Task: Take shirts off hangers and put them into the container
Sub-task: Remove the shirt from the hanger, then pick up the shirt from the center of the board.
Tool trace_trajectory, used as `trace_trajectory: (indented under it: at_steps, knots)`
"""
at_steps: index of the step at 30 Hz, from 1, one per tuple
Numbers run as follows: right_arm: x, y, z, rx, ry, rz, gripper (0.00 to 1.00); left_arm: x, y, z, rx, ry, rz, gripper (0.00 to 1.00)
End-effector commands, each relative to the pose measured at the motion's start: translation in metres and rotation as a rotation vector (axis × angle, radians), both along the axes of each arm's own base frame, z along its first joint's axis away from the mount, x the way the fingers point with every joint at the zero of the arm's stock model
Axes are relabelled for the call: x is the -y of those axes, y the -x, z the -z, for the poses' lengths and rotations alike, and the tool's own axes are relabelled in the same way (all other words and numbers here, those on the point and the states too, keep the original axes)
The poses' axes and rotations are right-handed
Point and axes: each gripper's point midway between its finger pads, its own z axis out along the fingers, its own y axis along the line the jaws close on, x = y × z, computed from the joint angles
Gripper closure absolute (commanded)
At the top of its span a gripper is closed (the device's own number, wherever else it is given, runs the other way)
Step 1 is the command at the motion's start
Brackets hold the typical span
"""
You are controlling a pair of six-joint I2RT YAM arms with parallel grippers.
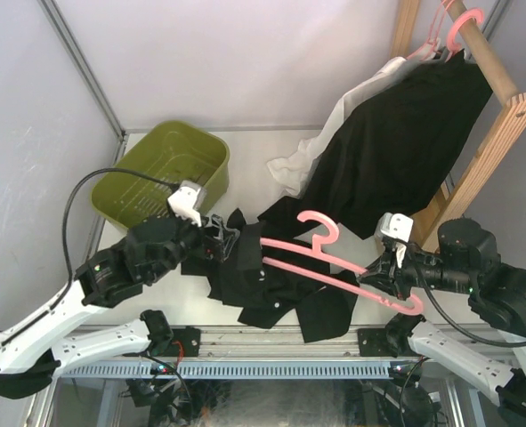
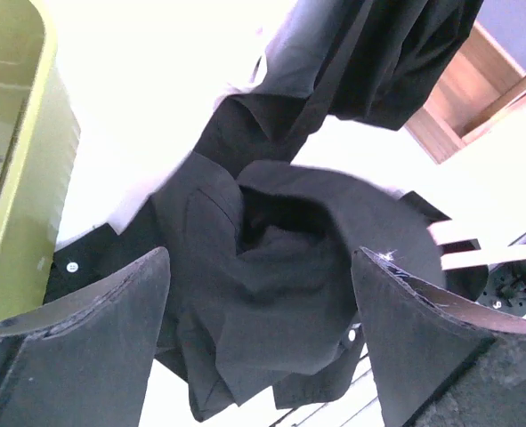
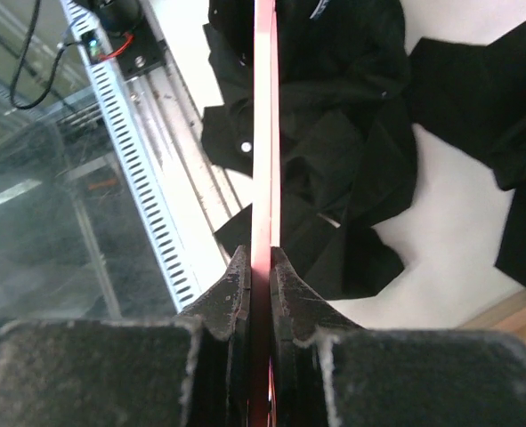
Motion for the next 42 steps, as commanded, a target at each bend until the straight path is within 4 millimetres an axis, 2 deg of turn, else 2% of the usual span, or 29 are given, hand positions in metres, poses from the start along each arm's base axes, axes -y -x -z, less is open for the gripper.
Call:
trace_trajectory:
  at_steps: [1,6,10,13,16,18,21,24,28,32,36,39,42]
  knots:
    - [-0.004,0.025,-0.011,-0.117,-0.02,-0.074,1.0,-0.016,-0.004,-0.023,0.061,0.114,-0.082,0.15]
    - [0.01,-0.003,-0.009,-0.128,0.06,0.123,1.0,-0.019,-0.002,-0.025,0.054,0.11,-0.084,0.12]
    - [0.027,-0.019,-0.017,-0.08,0.104,0.253,1.0,-0.017,-0.001,-0.025,0.048,0.127,-0.079,0.11]
    - [0.039,-0.028,-0.032,0.034,0.073,0.31,1.0,-0.014,-0.002,-0.017,0.032,0.118,-0.078,0.1]
    - [0.048,-0.038,-0.06,0.177,-0.045,0.388,1.0,-0.004,-0.002,-0.003,-0.003,0.09,-0.054,0.07]
    - [0.052,-0.044,-0.077,0.258,-0.139,0.444,1.0,0.004,-0.003,0.013,-0.043,0.052,-0.042,0.03]
    - [0.052,-0.052,-0.089,0.313,-0.228,0.482,1.0,0.027,-0.001,0.051,-0.131,-0.015,0.03,0.0]
    - [0.047,-0.061,-0.084,0.3,-0.239,0.507,1.0,0.045,0.002,0.097,-0.242,-0.093,0.075,0.0]
    - [0.04,-0.071,-0.074,0.256,-0.213,0.519,1.0,0.053,-0.002,0.152,-0.343,-0.181,0.041,0.0]
    - [0.03,-0.074,-0.071,0.238,-0.214,0.496,1.0,0.062,-0.002,0.183,-0.443,-0.2,-0.002,0.0]
    - [0.026,-0.076,-0.067,0.226,-0.225,0.492,1.0,0.057,-0.005,0.2,-0.453,-0.201,-0.057,0.0]
    - [0.021,-0.077,-0.065,0.216,-0.236,0.478,1.0,0.06,-0.004,0.222,-0.49,-0.218,-0.028,0.0]
    - [0.017,-0.079,-0.062,0.205,-0.238,0.469,1.0,0.07,0.005,0.249,-0.564,-0.267,0.043,0.0]
